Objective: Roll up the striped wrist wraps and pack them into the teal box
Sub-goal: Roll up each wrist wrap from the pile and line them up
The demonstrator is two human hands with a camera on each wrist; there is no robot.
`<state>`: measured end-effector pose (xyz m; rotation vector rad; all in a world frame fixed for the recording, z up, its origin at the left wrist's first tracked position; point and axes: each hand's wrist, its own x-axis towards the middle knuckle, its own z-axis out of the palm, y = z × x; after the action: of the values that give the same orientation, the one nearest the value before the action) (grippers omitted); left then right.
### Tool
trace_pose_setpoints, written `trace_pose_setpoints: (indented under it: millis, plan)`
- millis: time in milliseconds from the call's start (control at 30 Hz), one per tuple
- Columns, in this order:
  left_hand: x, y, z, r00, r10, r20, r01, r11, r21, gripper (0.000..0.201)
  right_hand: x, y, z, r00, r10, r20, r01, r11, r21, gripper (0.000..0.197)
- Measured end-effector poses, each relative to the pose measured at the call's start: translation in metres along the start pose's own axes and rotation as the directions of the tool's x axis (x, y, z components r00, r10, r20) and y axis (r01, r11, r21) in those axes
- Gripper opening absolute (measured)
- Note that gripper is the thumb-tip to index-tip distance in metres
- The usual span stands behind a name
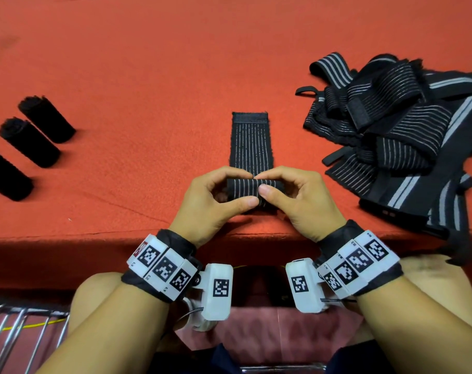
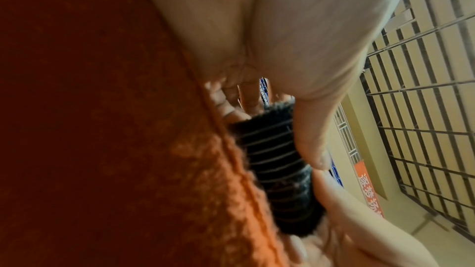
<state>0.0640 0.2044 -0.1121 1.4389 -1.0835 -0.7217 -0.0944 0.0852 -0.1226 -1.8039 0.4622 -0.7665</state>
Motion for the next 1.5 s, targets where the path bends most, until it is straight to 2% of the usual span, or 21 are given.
trace_pose_setpoints:
  millis: [167, 233, 367, 467, 667, 800, 867, 967, 1033, 1167, 1300, 1500]
  plan:
    - [-0.001, 0.002, 0.001, 0.999, -0.035, -0.04, 0.033, 0.998, -0.047, 0.02, 0.0, -0.003, 0.003, 0.999, 0.037, -0.025, -0.036, 0.999, 0.016, 0.011]
    - [-0.002, 0.005, 0.003, 0.995, -0.069, -0.067, 0.064, 0.995, -0.074, 0.021, -0.001, -0.004, 0.003, 1.0, 0.031, 0.0, -0.031, 0.998, 0.048, 0.018]
    - [-0.001, 0.005, 0.005, 0.993, -0.065, -0.101, 0.063, 0.998, -0.021, 0.014, -0.002, -0.002, 0.001, 0.999, -0.004, 0.039, 0.002, 0.999, 0.047, 0.03]
    - [0.001, 0.002, 0.004, 0.992, -0.063, -0.105, 0.068, 0.996, 0.052, 0.027, -0.001, -0.003, 0.001, 0.999, 0.022, 0.027, -0.024, 0.998, 0.05, 0.024]
    - [0.002, 0.001, 0.001, 0.999, -0.002, -0.041, 0.006, 0.997, 0.08, 0.042, 0.002, 0.002, 0.002, 0.997, 0.061, -0.048, -0.061, 0.998, -0.007, 0.015]
    - [0.003, 0.001, 0.002, 0.998, -0.034, -0.057, 0.037, 0.998, 0.047, 0.027, 0.003, 0.001, 0.001, 0.996, 0.083, -0.031, -0.083, 0.997, -0.009, 0.008]
    - [0.002, 0.001, 0.003, 0.996, -0.059, -0.062, 0.06, 0.998, 0.023, 0.022, 0.003, 0.002, 0.001, 0.997, 0.077, -0.016, -0.077, 0.997, -0.018, 0.013]
    - [0.004, -0.002, 0.004, 0.993, -0.088, -0.072, 0.091, 0.995, 0.035, 0.029, 0.0, -0.001, 0.0, 0.999, 0.051, 0.013, -0.052, 0.998, 0.037, 0.028]
    - [0.005, -0.004, 0.005, 0.991, -0.1, -0.087, 0.105, 0.993, 0.055, 0.033, 0.0, -0.004, 0.0, 0.999, 0.043, 0.009, -0.044, 0.998, 0.044, 0.03]
    - [0.007, -0.006, 0.004, 0.993, -0.059, -0.1, 0.072, 0.988, 0.134, 0.026, 0.003, 0.0, 0.001, 0.995, 0.093, -0.046, -0.087, 0.989, 0.118, 0.022]
    - [0.007, -0.011, 0.002, 0.997, -0.038, -0.069, 0.046, 0.992, 0.116, 0.038, 0.005, 0.003, 0.004, 0.986, 0.095, -0.134, -0.087, 0.994, 0.066, 0.008]
    - [0.008, -0.01, 0.002, 0.996, -0.049, -0.077, 0.058, 0.99, 0.127, 0.023, 0.006, 0.002, 0.003, 0.983, 0.083, -0.164, -0.083, 0.997, 0.005, 0.006]
